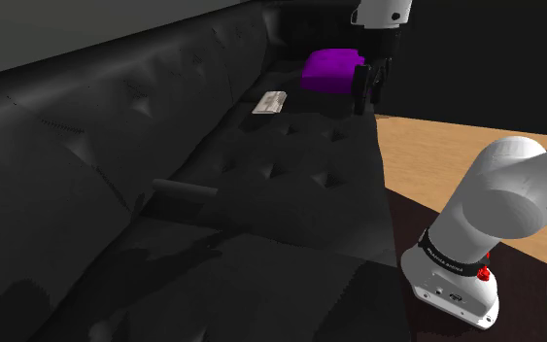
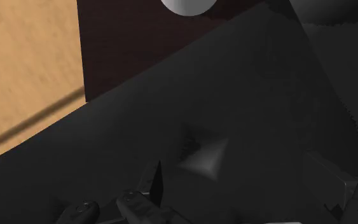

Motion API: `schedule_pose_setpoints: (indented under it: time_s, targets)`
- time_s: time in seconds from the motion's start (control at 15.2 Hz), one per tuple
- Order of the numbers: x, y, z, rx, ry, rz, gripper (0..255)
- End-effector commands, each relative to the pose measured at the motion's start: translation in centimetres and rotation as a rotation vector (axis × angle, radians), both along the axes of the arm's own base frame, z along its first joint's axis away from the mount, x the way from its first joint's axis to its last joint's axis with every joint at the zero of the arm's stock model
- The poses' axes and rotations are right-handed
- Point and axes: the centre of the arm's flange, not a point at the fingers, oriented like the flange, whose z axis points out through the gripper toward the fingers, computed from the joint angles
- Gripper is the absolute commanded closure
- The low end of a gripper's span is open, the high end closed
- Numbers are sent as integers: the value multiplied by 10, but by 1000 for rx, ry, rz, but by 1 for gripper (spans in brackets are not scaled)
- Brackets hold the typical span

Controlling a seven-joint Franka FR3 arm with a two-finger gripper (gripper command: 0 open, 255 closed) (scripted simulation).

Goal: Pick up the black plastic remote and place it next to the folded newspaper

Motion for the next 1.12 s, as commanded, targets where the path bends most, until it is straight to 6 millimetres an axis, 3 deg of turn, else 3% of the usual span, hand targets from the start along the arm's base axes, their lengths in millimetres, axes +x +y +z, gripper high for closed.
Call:
schedule_pose_setpoints:
  time_s: [0.0,1.06]
  targets:
    - [0,0,0,0,0,0,0]
    - [147,119,-86,24,-32,154,0]
